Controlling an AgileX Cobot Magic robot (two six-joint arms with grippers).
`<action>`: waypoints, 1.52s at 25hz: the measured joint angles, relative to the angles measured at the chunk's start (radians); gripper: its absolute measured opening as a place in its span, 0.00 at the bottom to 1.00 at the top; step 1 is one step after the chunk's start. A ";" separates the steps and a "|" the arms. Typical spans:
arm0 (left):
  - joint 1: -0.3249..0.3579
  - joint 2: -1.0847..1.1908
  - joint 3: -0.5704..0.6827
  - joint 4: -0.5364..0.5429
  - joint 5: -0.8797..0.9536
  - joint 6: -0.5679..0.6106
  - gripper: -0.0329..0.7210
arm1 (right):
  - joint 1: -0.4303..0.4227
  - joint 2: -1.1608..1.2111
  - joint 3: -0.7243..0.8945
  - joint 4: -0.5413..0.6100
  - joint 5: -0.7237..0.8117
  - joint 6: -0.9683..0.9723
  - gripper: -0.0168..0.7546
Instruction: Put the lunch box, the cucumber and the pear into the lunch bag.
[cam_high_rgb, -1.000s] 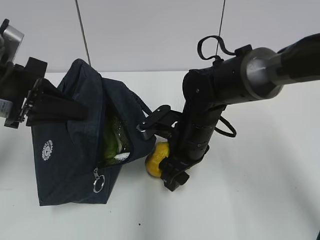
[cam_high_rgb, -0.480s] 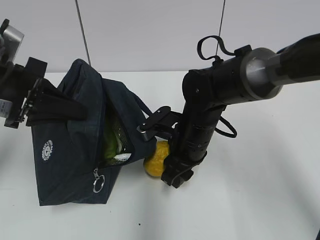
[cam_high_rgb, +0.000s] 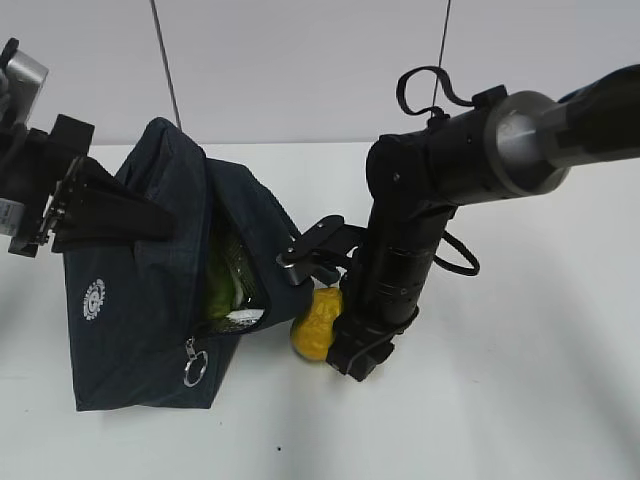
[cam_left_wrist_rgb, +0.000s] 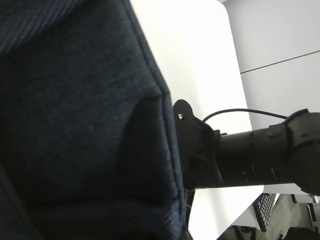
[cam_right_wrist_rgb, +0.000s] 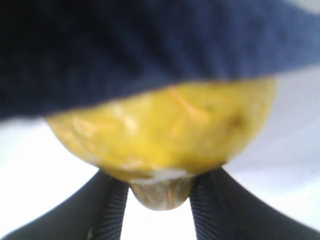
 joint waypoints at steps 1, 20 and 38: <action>0.000 0.000 0.000 0.000 0.000 0.000 0.02 | 0.000 -0.011 0.000 0.000 0.010 0.000 0.41; 0.000 0.000 0.000 0.000 0.001 0.000 0.02 | 0.000 -0.113 0.000 0.000 0.219 0.018 0.40; 0.000 0.000 0.000 0.000 0.001 0.000 0.02 | 0.000 -0.280 0.002 0.000 0.284 0.034 0.40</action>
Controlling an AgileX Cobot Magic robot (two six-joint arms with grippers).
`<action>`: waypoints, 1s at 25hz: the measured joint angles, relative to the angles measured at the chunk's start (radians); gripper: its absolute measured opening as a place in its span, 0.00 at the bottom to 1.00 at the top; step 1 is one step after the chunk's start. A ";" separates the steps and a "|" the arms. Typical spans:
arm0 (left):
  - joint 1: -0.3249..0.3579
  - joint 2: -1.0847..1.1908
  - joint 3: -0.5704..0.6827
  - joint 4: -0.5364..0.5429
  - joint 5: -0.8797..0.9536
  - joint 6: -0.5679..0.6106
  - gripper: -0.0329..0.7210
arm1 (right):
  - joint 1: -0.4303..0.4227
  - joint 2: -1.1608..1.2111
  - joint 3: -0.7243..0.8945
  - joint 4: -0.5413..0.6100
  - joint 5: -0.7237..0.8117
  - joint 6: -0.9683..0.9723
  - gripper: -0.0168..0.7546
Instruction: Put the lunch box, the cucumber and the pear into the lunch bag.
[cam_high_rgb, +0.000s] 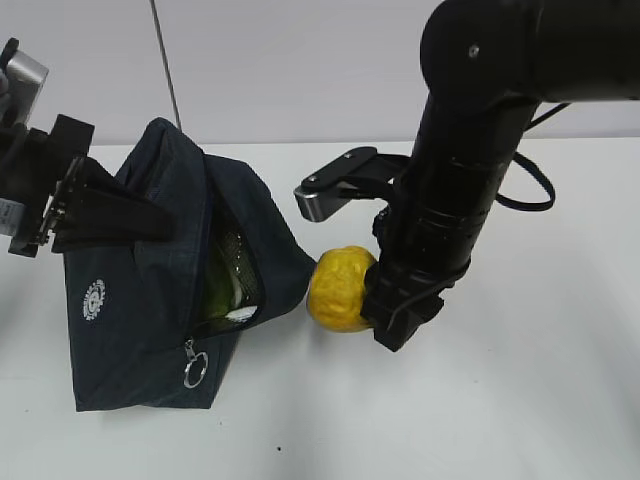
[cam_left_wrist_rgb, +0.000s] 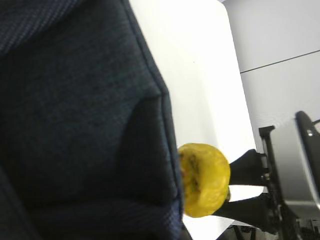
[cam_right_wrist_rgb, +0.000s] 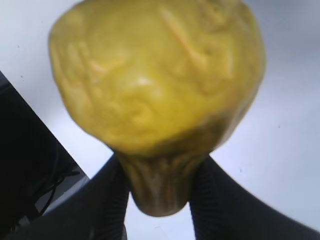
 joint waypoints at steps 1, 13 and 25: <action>0.000 0.000 0.000 0.000 0.000 0.000 0.02 | 0.000 -0.018 0.000 0.000 -0.002 0.000 0.40; 0.000 0.000 0.000 0.000 0.000 0.000 0.02 | 0.000 -0.101 0.000 0.296 -0.181 -0.124 0.40; 0.000 0.000 0.000 0.000 -0.001 0.000 0.02 | 0.000 0.112 -0.127 0.451 -0.284 -0.239 0.40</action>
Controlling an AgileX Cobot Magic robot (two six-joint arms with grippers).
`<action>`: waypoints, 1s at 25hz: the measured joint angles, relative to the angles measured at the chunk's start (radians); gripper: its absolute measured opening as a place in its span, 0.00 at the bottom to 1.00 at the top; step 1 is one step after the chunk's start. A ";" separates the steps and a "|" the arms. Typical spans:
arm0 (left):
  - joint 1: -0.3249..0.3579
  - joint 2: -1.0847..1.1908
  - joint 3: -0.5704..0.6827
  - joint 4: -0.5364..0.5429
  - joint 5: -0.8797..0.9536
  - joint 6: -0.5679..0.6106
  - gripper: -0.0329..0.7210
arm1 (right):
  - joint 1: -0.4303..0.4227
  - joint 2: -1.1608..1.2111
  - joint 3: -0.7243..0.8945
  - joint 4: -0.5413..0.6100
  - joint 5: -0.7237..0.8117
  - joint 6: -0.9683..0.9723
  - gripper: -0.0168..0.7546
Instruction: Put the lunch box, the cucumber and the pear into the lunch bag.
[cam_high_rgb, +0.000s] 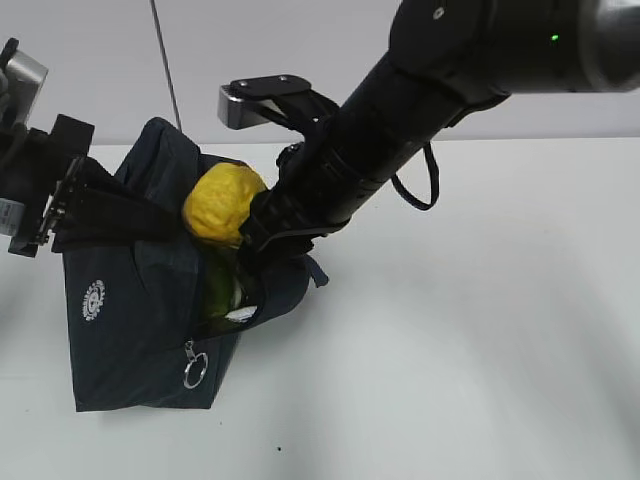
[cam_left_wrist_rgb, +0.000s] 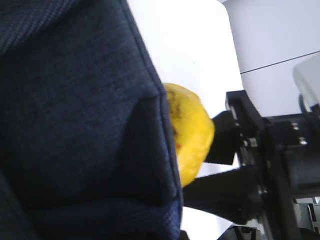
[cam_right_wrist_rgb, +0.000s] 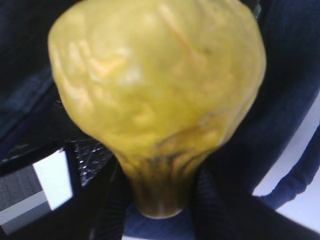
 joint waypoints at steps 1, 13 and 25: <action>0.000 0.000 0.000 0.000 0.000 0.000 0.02 | 0.000 0.022 -0.014 -0.008 -0.003 0.000 0.40; 0.000 0.000 0.000 -0.012 0.001 0.000 0.02 | 0.002 0.096 -0.116 -0.120 -0.041 0.051 0.40; 0.000 0.000 0.000 -0.034 0.008 0.000 0.02 | 0.065 0.121 -0.156 -0.101 0.021 0.002 0.40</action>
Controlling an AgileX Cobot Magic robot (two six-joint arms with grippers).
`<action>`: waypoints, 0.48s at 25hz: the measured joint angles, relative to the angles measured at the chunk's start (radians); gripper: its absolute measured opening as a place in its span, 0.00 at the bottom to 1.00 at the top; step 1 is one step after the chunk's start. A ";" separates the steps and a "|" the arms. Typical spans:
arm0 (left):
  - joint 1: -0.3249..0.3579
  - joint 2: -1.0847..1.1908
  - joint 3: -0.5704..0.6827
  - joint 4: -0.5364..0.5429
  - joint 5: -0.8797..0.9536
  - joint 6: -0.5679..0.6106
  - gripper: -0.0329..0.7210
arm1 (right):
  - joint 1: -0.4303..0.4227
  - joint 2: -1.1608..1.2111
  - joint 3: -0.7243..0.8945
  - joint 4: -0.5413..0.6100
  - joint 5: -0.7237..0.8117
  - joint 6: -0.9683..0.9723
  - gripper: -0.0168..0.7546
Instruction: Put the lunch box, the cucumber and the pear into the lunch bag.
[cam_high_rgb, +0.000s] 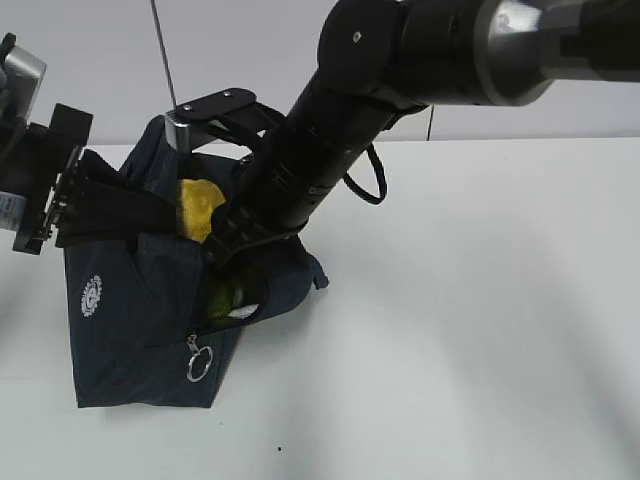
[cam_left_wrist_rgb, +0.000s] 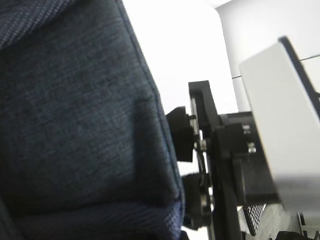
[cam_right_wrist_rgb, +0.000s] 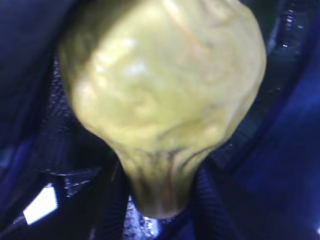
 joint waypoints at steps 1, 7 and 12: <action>0.000 0.000 0.000 -0.001 0.000 0.000 0.02 | 0.005 0.000 0.000 0.008 0.003 -0.010 0.40; 0.000 0.000 0.000 -0.007 0.000 0.005 0.02 | 0.009 0.000 -0.003 0.027 0.012 -0.028 0.61; 0.000 0.000 0.000 -0.007 0.001 0.009 0.02 | 0.009 -0.006 -0.013 -0.042 0.015 -0.006 0.74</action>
